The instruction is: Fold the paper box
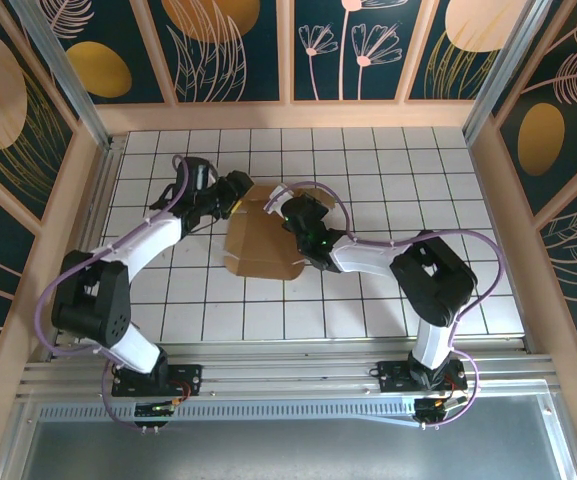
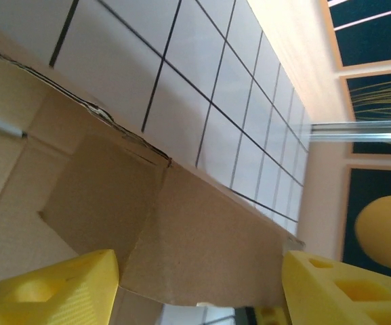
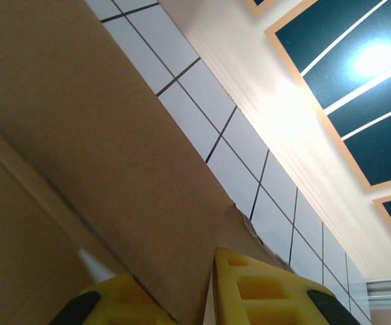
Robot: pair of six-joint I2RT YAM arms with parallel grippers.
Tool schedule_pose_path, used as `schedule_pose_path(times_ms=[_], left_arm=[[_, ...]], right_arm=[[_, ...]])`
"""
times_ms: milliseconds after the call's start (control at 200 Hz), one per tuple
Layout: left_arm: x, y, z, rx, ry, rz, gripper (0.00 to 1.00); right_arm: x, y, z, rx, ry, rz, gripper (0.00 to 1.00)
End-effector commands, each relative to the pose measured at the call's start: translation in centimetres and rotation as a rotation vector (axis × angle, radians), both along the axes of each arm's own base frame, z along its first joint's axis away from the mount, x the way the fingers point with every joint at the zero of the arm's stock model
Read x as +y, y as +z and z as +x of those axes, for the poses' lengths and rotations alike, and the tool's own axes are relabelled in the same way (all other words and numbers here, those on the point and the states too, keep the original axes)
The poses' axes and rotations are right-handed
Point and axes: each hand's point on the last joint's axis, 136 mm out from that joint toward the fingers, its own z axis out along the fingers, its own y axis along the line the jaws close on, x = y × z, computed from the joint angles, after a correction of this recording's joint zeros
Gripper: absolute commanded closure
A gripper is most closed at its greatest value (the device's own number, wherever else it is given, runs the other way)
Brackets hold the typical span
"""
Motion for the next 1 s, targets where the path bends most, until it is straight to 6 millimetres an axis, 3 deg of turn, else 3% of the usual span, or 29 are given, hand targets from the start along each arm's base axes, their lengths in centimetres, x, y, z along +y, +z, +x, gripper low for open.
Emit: schedule_pose_path(times_ms=[0,190,280,430,496,621,761,876,991], left_arm=[[-1.9,1.7,-1.3,0.024,-0.017,-0.202,0.37],[-3.5,3.5,-1.8,0.008,-0.068,-0.261,0.37],[-2.5,4.2,-2.2,-0.010,-0.028,-0.222,0.37],[1.5,5.2,-2.5,-0.059,0.140,-0.060,0.36],[1.7,6.3,-2.8,-0.073,0.161,-0.089,0.35],[0.7,6.7,-3.9,-0.061,0.169,-0.156,0.35],[-2.4,5.4,-4.8,-0.007,0.172,-0.219,0.38],[-2.6,2.6,-4.0,0.055,0.236,-0.239,0.46],[-2.5,1.1,-2.7,0.060,0.287,-0.245,0.50]], right_arm=[[0.8,-1.3,-0.1,0.042,0.021,-0.013,0.83],[1.0,-1.7,0.3,0.060,0.014,-0.021,0.83],[0.9,-1.6,0.6,0.069,0.006,-0.016,0.83],[1.2,-0.9,1.3,0.076,0.001,0.016,0.83],[1.4,-0.6,1.5,0.080,0.003,0.031,0.83],[1.7,-0.3,1.9,0.085,-0.001,0.035,0.83],[2.0,-0.2,1.9,0.101,-0.005,0.064,0.82],[2.1,0.0,1.8,0.107,-0.005,0.084,0.82],[2.1,0.2,1.7,0.115,-0.005,0.095,0.82]])
